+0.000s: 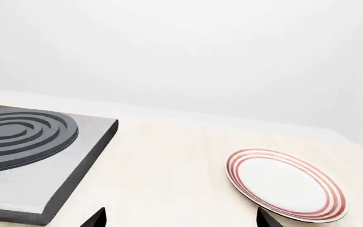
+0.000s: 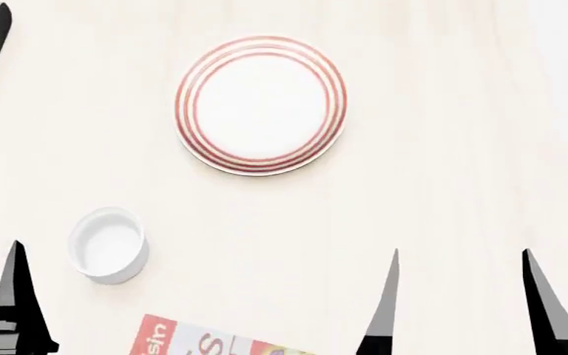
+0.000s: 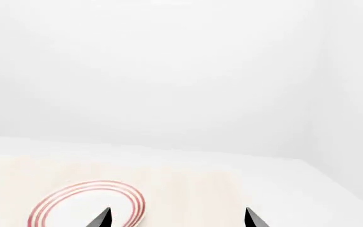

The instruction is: Pick the akita bowl on the cookies box and place it on the plate.

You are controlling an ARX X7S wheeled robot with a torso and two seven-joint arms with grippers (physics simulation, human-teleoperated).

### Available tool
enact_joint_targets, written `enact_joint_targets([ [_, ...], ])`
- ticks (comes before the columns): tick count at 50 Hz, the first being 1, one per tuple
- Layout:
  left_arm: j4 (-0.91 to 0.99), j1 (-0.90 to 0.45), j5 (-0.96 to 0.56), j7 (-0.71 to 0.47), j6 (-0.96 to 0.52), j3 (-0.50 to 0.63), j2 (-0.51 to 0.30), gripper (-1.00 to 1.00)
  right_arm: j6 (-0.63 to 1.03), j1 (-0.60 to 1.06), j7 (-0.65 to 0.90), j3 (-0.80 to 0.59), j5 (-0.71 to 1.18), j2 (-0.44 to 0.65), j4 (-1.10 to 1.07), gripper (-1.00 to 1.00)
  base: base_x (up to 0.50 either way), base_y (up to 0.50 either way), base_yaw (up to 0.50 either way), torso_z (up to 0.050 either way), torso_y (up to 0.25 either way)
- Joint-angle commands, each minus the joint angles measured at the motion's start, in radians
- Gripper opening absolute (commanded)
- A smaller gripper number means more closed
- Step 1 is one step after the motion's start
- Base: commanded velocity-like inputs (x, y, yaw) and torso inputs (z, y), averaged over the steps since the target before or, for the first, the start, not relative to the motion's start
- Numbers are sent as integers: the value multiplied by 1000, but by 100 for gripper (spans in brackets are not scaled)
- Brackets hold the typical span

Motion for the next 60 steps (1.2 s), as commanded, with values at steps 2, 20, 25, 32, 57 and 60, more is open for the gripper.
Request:
enact_joint_targets([
  [2, 2, -5, -10, -2, -9, 6, -6, 100, 60, 15, -23, 0, 87, 13, -1, 100, 0, 0, 0, 0, -250],
  [20, 21, -63, 7, -73, -167, 23, -49, 100, 383, 119, -90, -30, 200, 169, -138, 100, 0, 0, 0, 0, -14],
  [25, 29, -106, -49, -113, -256, -17, -56, 100, 488, 157, -99, -46, 211, 231, -224, 100, 0, 0, 0, 0, 0],
  [32, 8, -118, -43, -118, -267, -16, -64, 100, 669, 243, -127, 2, 407, 282, -338, 100, 0, 0, 0, 0, 0],
  [57, 28, -132, -62, -147, -278, -46, -76, 100, 524, 697, 121, -544, 948, 745, -396, 100, 0, 0, 0, 0, 0],
  [60, 31, -135, -65, -150, -279, -53, -79, 100, 408, 878, 144, -808, 942, 815, -397, 100, 0, 0, 0, 0, 0],
])
